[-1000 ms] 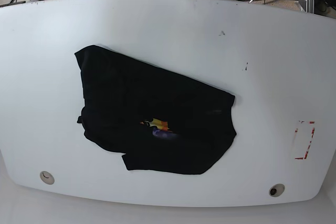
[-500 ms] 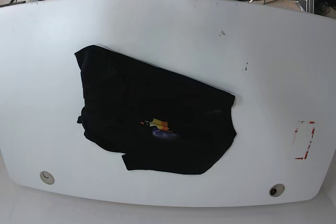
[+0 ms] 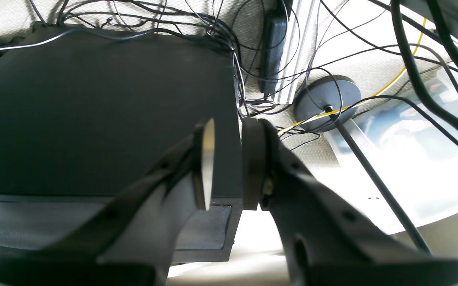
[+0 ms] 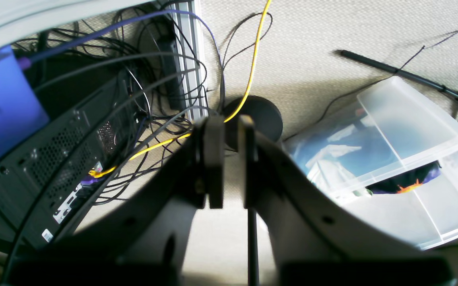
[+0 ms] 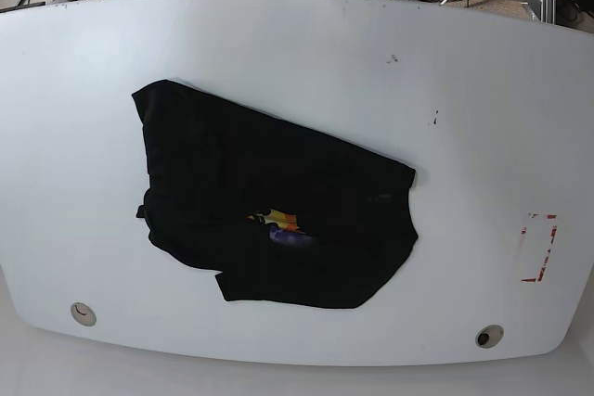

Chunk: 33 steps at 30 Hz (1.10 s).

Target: Layout the t-shirt on the table in an organized manner, then fold the t-shirt properly

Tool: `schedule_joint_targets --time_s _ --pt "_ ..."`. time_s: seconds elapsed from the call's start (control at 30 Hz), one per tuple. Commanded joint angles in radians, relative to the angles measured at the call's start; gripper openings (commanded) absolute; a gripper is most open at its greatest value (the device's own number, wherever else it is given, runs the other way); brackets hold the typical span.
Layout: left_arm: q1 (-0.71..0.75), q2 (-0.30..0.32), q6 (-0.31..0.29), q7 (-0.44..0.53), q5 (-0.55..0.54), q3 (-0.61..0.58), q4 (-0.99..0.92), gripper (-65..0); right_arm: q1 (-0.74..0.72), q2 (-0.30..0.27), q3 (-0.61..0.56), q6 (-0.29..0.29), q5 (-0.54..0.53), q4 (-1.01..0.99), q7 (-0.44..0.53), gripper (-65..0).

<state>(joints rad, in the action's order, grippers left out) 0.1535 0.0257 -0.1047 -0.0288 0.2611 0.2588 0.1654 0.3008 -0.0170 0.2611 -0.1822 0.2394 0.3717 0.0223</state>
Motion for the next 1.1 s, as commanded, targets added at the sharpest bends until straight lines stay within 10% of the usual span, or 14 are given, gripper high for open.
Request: schedule_joint_targets --time_s 0.0,1.07 --pt "0.01 0.003 -0.001 0.001 -0.002 -0.004 0.0 -54.2 0.014 -0.004 0.003 0.0 -0.003 0.003 0.003 -59.0" --pt "-0.001 0.006 -0.008 0.008 0.002 -0.003 0.004 -53.6 -0.048 0.024 -0.003 -0.01 0.001 -0.033 0.011 -56.6"
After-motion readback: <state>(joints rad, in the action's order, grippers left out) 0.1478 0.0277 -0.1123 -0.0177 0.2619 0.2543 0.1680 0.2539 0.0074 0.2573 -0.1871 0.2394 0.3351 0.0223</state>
